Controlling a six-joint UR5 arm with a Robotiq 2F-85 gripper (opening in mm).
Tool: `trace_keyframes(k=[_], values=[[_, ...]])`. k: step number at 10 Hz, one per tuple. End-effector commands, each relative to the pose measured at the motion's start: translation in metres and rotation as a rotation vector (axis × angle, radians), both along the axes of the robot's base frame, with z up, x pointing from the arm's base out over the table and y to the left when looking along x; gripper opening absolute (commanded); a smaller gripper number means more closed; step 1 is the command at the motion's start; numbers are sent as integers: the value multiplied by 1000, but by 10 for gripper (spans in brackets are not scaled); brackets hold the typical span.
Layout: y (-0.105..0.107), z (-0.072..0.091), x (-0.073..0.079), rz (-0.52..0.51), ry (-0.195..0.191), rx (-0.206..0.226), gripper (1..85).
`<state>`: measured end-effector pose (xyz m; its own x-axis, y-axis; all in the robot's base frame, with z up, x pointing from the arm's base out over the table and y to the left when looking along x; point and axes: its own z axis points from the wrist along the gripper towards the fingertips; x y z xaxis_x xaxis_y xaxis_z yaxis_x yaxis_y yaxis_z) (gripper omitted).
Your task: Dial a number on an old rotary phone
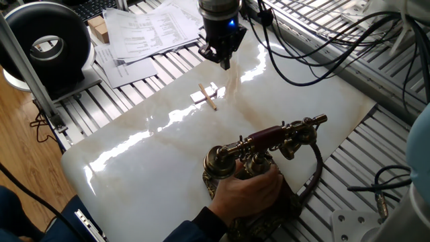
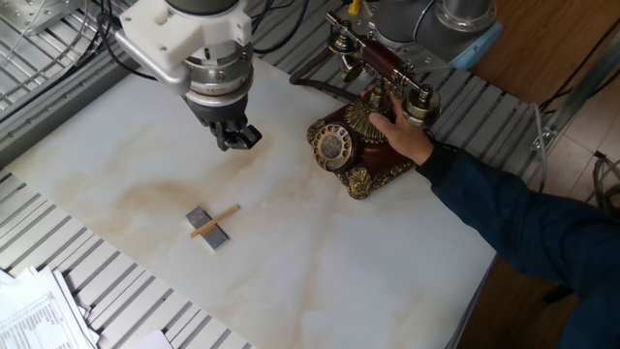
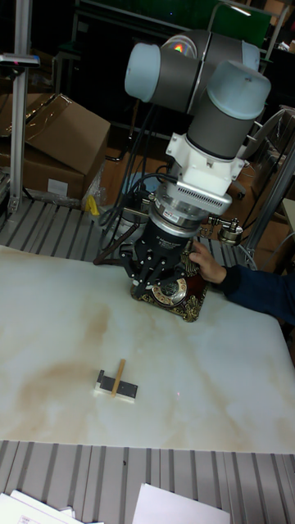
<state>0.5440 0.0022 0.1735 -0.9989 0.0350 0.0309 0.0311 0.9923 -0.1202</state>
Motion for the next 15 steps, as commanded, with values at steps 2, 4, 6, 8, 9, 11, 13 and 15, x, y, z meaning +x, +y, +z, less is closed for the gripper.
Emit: trace_keyframes(k=[2,4,6,8,9,11,13,15], values=[[19,1,4,-34,-24,67,13],[25,1,22,-97,-98,94,13],[21,3,46,-126,-194,84,13],[26,4,50,-153,-208,108,13],[27,4,50,-163,-209,111,13],[27,2,41,-144,-172,106,13],[24,1,39,-132,-153,104,13],[7,1,52,-112,-122,107,27]])
